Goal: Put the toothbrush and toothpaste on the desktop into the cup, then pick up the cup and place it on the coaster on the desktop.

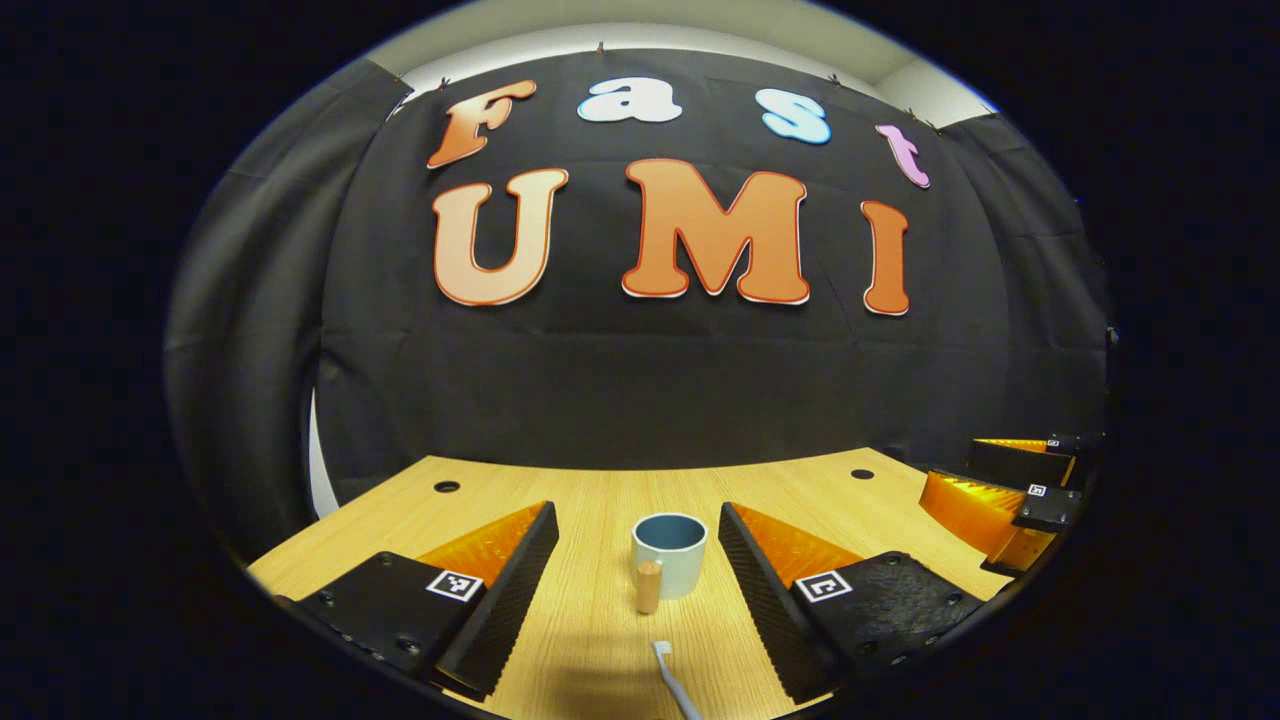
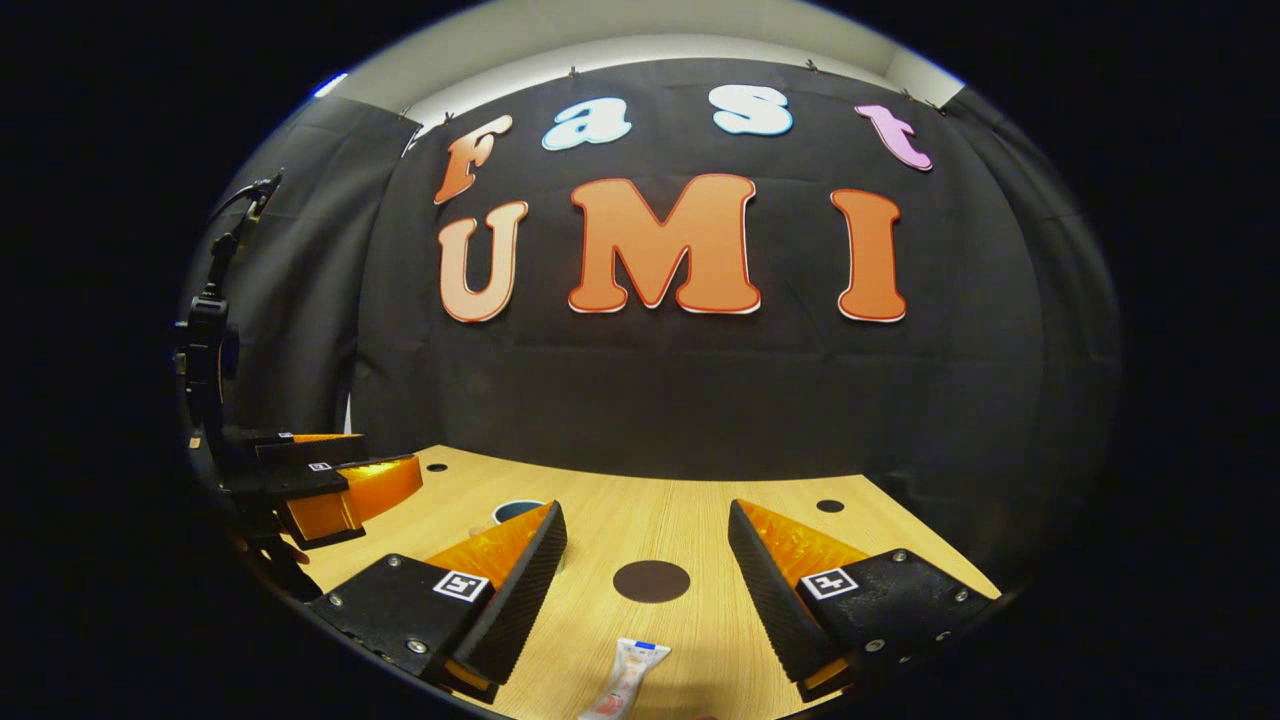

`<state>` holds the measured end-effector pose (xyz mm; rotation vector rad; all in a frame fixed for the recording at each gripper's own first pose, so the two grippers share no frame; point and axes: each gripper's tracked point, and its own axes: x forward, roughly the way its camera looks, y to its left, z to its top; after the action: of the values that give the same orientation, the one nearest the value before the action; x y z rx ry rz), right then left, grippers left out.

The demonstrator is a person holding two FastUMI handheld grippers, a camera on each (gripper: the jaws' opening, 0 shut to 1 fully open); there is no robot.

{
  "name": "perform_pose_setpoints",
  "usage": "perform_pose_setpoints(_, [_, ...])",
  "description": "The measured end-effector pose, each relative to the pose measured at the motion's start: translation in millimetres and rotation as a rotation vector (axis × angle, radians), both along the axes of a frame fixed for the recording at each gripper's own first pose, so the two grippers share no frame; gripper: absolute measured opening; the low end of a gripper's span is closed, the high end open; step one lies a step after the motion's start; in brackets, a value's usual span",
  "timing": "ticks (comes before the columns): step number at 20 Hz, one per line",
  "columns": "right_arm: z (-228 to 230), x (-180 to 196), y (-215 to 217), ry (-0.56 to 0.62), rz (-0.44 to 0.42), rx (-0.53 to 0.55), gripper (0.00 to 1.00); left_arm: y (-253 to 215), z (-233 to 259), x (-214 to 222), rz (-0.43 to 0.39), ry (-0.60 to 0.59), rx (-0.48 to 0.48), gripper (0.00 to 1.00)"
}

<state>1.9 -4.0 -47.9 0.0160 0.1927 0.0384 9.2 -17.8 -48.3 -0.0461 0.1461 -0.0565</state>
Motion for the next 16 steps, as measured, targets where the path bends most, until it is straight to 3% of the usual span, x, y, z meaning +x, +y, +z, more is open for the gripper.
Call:
perform_pose_setpoints(5, [-24, 3, -1, 0.101, 0.014, -0.01, 0.98, -9, -38, 6, -0.041, 0.145, 0.007, 0.98])
perform_pose_setpoints(16, [-117, -8, 13, 0.506, 0.069, 0.007, 0.95, -9, -127, 9, -0.047, 0.468, 0.05, 0.95])
